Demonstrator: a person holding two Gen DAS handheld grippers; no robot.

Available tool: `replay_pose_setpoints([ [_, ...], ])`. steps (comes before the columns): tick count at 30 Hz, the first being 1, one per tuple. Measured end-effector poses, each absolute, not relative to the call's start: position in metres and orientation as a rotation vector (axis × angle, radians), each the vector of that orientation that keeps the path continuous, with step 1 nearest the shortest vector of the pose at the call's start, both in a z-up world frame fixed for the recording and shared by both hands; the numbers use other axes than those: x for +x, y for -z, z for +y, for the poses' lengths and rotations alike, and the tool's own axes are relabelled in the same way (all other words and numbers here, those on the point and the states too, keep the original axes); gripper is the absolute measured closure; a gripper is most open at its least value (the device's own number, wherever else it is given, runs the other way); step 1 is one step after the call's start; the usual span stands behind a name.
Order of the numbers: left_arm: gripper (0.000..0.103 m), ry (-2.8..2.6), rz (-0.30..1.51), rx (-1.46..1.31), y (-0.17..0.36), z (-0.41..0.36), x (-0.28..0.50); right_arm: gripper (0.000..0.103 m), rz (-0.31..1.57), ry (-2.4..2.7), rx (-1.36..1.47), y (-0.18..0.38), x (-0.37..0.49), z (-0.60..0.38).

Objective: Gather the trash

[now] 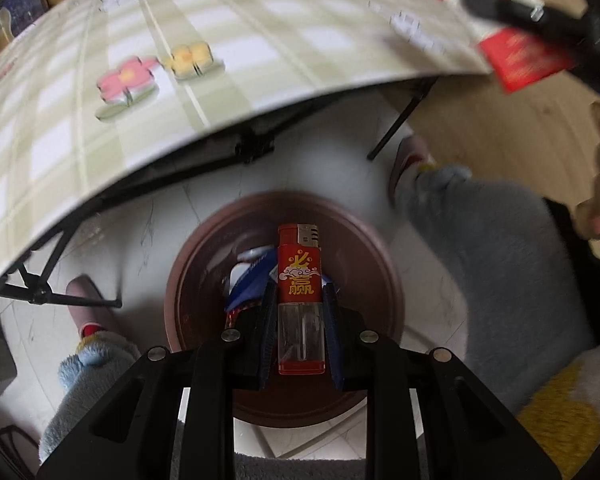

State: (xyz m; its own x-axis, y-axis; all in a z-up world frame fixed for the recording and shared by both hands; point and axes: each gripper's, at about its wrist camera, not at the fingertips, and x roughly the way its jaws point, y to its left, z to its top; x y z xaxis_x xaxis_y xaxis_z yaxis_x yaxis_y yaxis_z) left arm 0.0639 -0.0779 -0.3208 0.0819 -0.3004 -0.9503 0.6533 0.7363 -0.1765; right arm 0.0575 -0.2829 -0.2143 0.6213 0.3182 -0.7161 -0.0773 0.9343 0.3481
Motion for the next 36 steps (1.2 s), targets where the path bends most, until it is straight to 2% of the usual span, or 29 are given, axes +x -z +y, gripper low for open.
replay_pose_setpoints([
  [10,0.079,0.748,1.316,0.393,0.346,-0.093,0.071,0.078,0.897,-0.201,0.309,0.221,0.055,-0.292],
  [12,0.069,0.75,1.291,0.349,0.341,-0.09,0.077,0.078,0.898,-0.201,0.309,0.221,0.054,-0.292],
  [13,0.06,0.743,1.27,0.324,0.336,-0.087,0.08,0.078,0.899,-0.2,0.31,0.222,0.054,-0.292],
  [16,0.051,0.739,1.202,0.237,0.316,-0.078,0.086,0.078,0.902,-0.2,0.308,0.222,0.054,-0.291],
  [18,0.041,0.721,1.148,0.189,0.299,-0.07,0.088,0.078,0.905,-0.201,0.305,0.223,0.053,-0.289],
  [20,0.024,0.687,1.069,0.132,0.277,-0.058,0.089,0.078,0.908,-0.203,0.304,0.223,0.053,-0.287],
  [23,0.012,0.594,0.96,0.049,0.248,-0.035,0.088,0.078,0.916,-0.211,0.298,0.224,0.052,-0.282],
  [26,0.008,0.517,0.896,-0.004,0.23,-0.014,0.084,0.078,0.927,-0.225,0.286,0.227,0.05,-0.274],
  [36,0.006,0.319,0.742,-0.012,0.208,0.029,0.048,0.078,1.017,-0.306,0.254,0.247,0.047,-0.235],
])
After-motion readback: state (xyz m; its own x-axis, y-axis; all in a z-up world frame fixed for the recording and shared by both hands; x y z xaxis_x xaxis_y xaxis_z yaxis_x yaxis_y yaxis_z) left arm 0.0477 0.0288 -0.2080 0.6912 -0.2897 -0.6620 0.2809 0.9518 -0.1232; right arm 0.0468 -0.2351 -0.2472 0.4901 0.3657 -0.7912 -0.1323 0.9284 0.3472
